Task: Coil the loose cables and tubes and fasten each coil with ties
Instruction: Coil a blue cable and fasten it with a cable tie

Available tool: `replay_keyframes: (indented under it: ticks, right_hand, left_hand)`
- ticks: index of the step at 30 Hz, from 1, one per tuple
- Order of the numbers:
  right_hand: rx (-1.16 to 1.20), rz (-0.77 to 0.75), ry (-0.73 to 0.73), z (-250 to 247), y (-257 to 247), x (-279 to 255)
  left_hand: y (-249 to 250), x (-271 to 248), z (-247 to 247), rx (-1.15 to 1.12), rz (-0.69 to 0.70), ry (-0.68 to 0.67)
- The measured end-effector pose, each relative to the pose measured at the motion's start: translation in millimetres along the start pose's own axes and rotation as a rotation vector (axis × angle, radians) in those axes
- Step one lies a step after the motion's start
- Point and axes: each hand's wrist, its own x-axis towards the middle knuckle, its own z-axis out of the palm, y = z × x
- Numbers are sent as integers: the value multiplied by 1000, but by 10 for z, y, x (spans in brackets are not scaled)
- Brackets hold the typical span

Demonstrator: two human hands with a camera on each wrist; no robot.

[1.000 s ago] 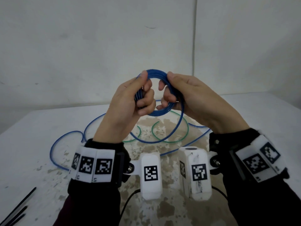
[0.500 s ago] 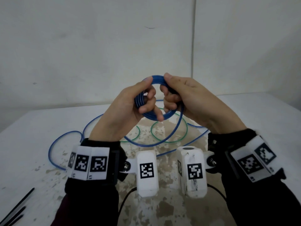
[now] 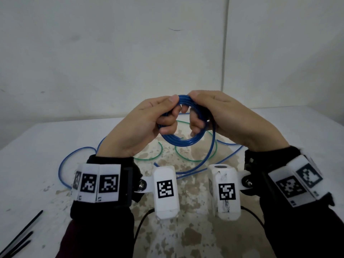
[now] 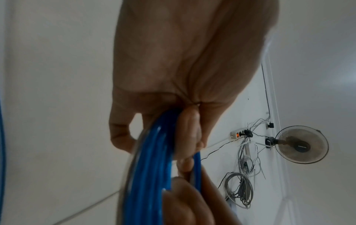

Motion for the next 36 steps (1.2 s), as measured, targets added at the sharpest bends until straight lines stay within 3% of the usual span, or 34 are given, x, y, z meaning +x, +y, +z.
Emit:
replay_keyframes:
  ticks: [11,20,27,31,36]
  right_hand:
    - [100,-37,-44,-67,13,-54]
    - [46,-85,-56,18,0,-24]
    - [201,-140,-10,-80,42,9]
    - [310,-225,27,-182,47,9]
    - [374,-195,67,-183,19,23]
  left_hand:
    - [32,40,-155,-232,318,331]
    - [28,51,-45,-286,365,462]
    - [-17,140,153,-337,384,397]
    - [-32,146,234,-322,318,232]
    - [-26,101,152,-266,240,103]
